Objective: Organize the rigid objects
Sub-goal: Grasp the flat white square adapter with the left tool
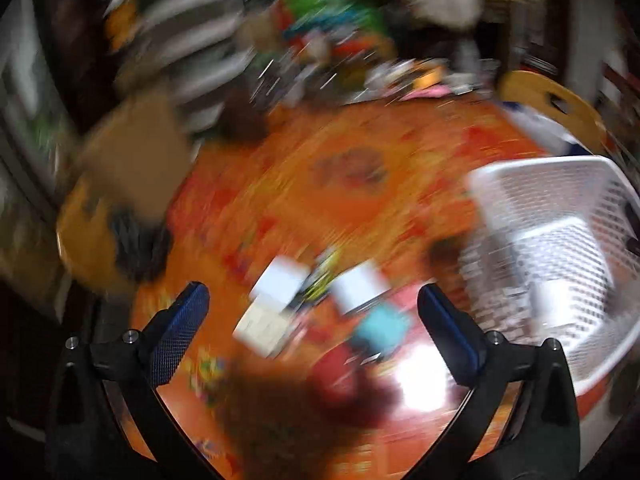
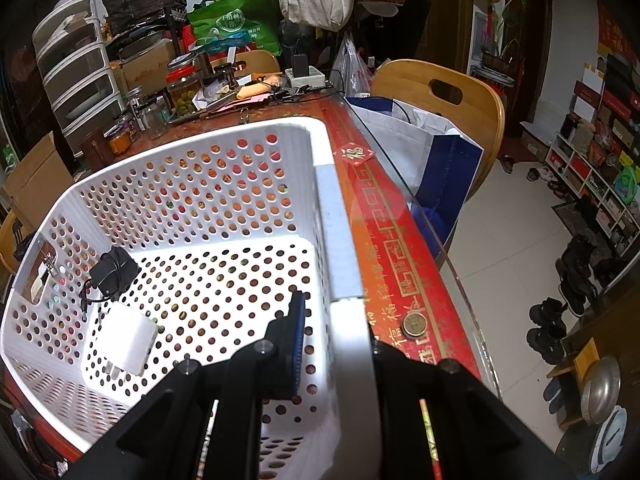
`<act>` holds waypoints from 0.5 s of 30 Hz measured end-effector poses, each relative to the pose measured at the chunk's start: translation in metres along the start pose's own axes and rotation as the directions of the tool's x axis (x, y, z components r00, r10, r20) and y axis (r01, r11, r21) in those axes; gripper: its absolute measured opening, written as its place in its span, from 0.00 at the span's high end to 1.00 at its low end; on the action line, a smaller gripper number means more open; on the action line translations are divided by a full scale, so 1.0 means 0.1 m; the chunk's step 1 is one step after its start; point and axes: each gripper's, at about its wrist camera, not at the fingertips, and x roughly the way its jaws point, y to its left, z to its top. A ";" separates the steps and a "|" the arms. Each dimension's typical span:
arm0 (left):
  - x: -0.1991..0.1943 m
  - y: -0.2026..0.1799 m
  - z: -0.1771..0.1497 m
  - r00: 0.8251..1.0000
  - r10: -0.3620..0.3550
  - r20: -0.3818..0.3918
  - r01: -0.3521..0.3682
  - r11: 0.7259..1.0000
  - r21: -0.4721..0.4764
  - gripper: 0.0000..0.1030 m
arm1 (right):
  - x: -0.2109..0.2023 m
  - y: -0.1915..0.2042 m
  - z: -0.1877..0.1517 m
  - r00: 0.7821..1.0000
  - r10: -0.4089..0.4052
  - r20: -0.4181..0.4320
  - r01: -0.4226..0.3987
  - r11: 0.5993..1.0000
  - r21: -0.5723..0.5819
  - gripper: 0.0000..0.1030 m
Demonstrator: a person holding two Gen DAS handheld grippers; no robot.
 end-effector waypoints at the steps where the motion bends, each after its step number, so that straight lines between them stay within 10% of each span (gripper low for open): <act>1: 0.22 0.23 -0.11 0.999 -0.008 -0.052 0.006 0.998 -0.056 0.00 | 0.00 0.00 0.00 1.000 -0.002 0.001 0.002 1.000 0.002 0.88; 15: 1.16 0.58 -0.54 0.989 -0.062 -0.135 0.037 0.982 -0.183 0.02 | 0.00 0.01 0.03 0.999 -0.036 -0.014 0.036 0.999 0.001 0.88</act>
